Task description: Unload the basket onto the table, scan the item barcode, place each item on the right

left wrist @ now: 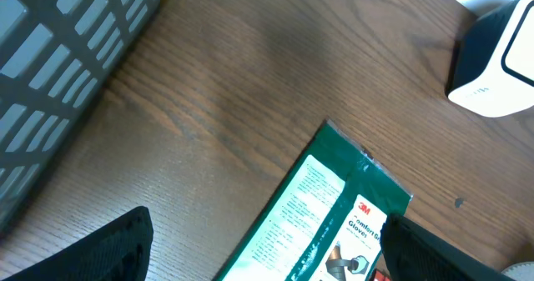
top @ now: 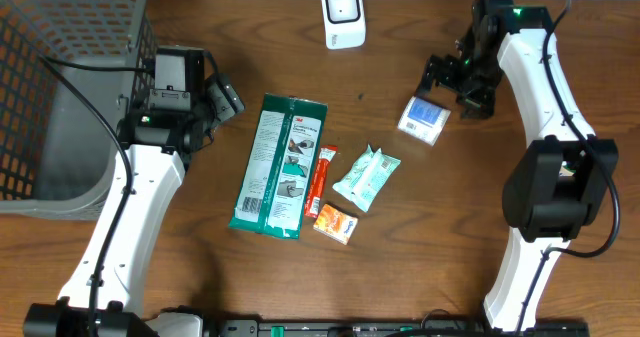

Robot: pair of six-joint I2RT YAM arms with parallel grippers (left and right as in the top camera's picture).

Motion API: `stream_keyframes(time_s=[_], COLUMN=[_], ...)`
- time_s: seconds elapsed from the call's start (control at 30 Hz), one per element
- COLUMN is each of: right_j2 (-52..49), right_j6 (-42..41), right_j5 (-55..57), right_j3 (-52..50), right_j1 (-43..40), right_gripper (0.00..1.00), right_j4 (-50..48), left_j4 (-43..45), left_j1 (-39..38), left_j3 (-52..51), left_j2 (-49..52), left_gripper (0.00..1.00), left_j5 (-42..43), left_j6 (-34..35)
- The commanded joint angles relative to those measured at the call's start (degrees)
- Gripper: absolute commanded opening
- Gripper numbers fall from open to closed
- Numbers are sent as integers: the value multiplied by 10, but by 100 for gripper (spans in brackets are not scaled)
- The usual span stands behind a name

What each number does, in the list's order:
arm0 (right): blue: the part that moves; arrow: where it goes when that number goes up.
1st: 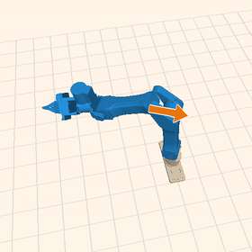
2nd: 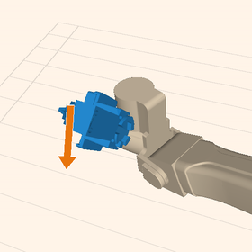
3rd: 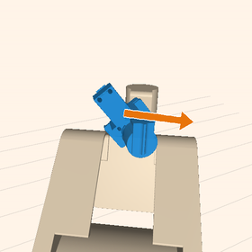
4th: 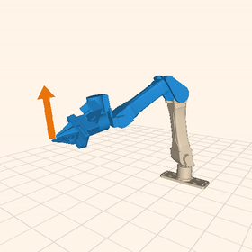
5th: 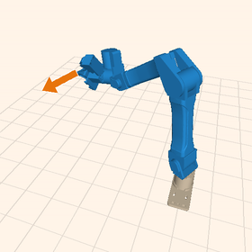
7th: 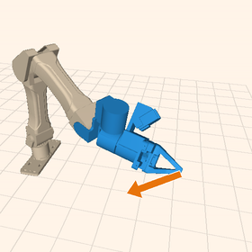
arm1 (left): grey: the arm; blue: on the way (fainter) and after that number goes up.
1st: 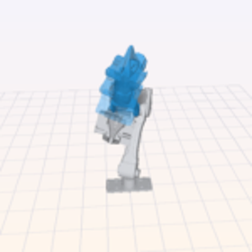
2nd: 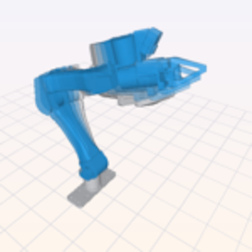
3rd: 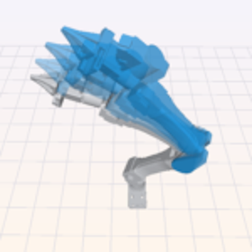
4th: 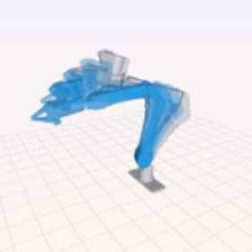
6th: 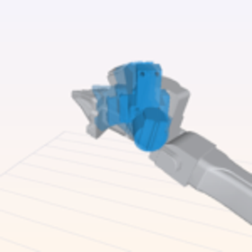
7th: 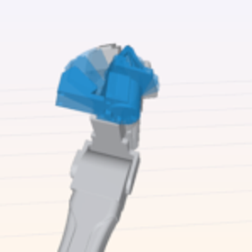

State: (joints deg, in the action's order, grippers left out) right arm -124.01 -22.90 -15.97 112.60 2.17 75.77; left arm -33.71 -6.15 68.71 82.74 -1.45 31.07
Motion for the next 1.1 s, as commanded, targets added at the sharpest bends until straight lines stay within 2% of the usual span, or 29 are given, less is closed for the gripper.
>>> stream_keyframes(time_s=[0.0,0.03,0.23,0.37,0.4,0.43,0.5,0.53,0.6,0.63,0.93,1.07], right_j2=[16,18,27,31,31,29,22,17,13,10,9,9], right_j6=[127,185,320,481,521,559,573,559,533,525,516,505], right_j5=[-4,-4,-4,-4,-3,1,11,9,9,9,11,3], right_j3=[-16,-14,34,57,57,57,57,56,50,46,-62,-96], right_j1=[19,21,15,16,16,16,13,10,7,6,0,1], right_gripper=[99,99,99,99,95,84,55,31,12,8,7,6], right_j4=[2,3,18,18,18,18,1,-16,-39,-49,-137,-144], left_j4=[-1,-1,-1,-1,-1,-1,-1,-1,-1,-1,-1,-1], left_j1=[1,1,1,1,1,1,1,1,1,1,1,1], left_j3=[5,5,5,5,5,5,5,5,5,5,5,5], left_j2=[-1,-1,-1,-1,-1,-1,-1,-1,-1,-1,-1,-1], left_gripper=[85,85,85,85,85,85,85,85,85,85,85,85], left_j5=[-1,-1,-1,-1,-1,-1,-1,-1,-1,-1,-1,-1], left_j6=[-10,-10,-10,-10,-10,-10,-10,-10,-10,-10,-10,-10])
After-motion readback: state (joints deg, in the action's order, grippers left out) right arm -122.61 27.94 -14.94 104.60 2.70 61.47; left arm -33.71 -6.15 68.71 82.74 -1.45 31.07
